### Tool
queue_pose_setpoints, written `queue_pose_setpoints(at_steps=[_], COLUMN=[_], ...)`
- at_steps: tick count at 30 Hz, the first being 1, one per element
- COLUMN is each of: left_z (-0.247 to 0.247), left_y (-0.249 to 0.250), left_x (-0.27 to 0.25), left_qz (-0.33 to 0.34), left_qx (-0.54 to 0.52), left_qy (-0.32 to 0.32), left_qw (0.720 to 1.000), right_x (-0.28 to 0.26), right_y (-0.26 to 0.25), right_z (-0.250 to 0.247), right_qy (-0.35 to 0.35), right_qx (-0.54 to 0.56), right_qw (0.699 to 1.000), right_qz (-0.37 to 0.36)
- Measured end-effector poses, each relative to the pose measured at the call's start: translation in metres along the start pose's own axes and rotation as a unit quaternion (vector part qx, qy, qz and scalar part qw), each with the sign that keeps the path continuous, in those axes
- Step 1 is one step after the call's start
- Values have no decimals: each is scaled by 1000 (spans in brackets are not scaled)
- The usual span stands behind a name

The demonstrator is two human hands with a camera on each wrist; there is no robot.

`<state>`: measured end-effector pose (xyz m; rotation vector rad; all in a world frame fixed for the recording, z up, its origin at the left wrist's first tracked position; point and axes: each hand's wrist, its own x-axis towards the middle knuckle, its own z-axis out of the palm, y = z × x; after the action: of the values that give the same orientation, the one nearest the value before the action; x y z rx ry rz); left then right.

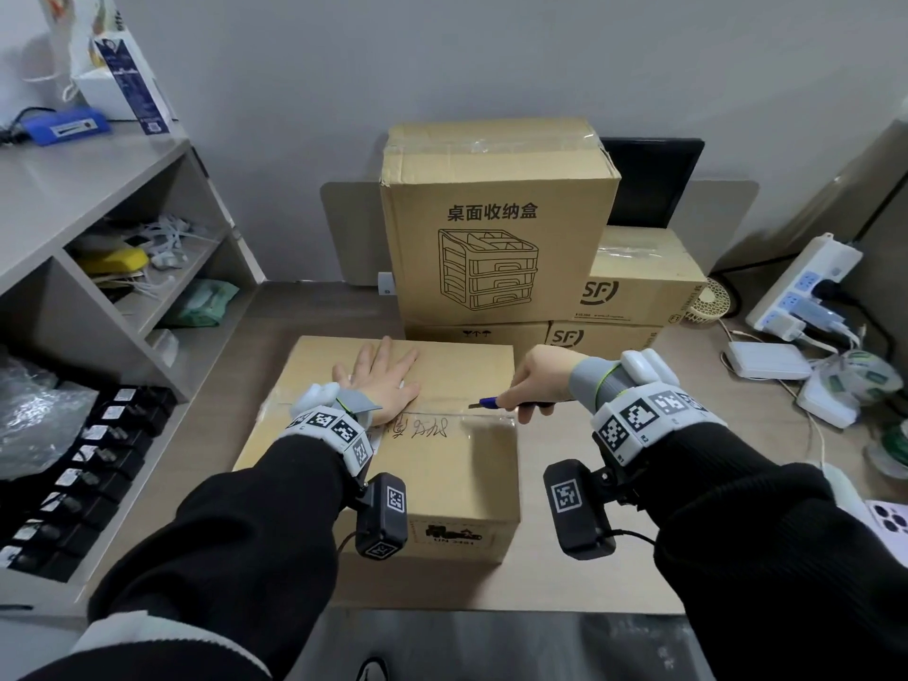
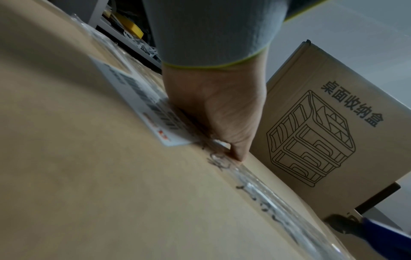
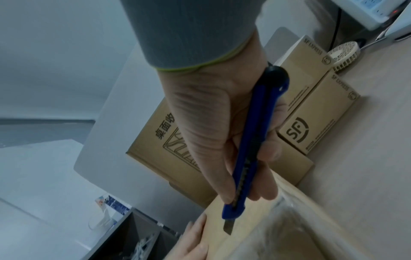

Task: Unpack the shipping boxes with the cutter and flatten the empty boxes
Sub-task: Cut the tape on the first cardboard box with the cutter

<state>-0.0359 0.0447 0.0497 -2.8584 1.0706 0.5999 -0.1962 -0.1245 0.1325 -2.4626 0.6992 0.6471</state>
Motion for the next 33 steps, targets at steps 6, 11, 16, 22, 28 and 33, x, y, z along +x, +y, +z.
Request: queue_pose_setpoints(at_steps=[6, 11, 16, 22, 28, 33], left_z=[0, 1, 1, 1, 0, 0], left_y=[-1, -1, -1, -1, -3, -4], left_x=[0, 1, 1, 0, -1, 0], left_qz=[1, 3, 5, 3, 8, 9], left_qx=[-2, -7, -5, -3, -10, -5], left_qy=[3, 1, 1, 0, -2, -3], left_qw=[1000, 1000, 1000, 1000, 1000, 1000], right_x=[12, 15, 20, 20, 12, 3], right_y=[-19, -19, -16, -23, -18, -4], right_z=[15, 17, 20, 19, 9, 4], right_qy=[21, 13, -6, -15, -11, -21], right_qx=[-17, 4, 41, 0, -55, -54], right_qw=[1000, 1000, 999, 1000, 997, 997], right_qz=[-10, -11, -18, 8, 48, 53])
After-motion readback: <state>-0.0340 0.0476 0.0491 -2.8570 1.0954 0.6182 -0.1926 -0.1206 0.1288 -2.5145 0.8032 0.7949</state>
